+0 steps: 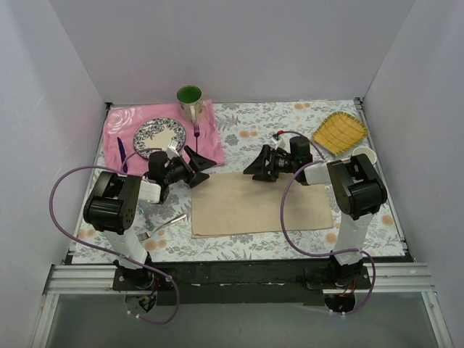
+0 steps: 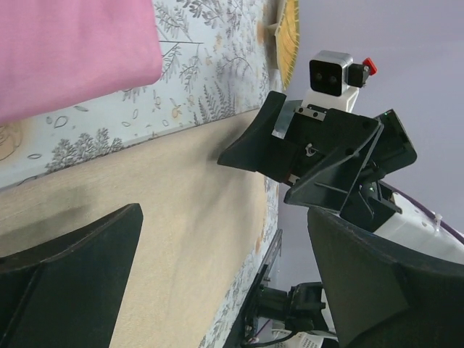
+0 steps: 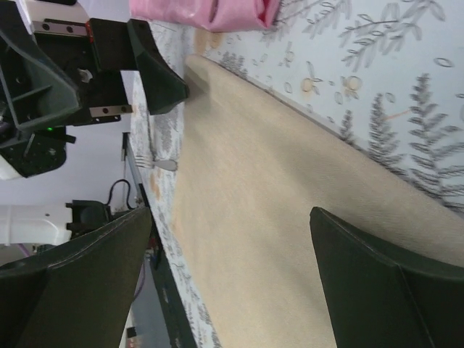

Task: Fold the napkin into a case and place the utensils inside
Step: Smooth out the rectangle-folded napkin at the center of the board.

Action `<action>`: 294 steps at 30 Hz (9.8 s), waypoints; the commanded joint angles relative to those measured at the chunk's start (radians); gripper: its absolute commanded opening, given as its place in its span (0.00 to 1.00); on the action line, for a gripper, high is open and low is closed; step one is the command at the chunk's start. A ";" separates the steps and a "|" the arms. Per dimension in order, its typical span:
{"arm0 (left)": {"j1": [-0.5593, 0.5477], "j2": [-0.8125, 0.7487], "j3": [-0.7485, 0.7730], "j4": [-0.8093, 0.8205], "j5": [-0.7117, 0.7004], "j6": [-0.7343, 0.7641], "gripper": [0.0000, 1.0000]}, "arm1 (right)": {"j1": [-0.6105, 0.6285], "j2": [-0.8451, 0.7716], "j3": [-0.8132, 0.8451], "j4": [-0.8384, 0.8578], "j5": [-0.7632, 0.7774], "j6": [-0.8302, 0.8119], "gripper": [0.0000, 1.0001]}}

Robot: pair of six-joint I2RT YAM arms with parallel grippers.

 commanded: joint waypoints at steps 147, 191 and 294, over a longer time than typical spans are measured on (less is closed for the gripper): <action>0.205 -0.051 0.007 -0.259 0.134 0.267 0.97 | -0.347 0.092 0.184 -0.236 -0.033 -0.214 0.99; 0.042 -0.026 -0.064 -0.241 -0.118 0.125 0.97 | 0.061 0.141 0.052 0.152 0.240 0.270 0.99; 0.106 -0.091 -0.013 -0.276 0.063 0.201 0.98 | -0.425 0.072 0.173 -0.325 0.102 -0.293 0.99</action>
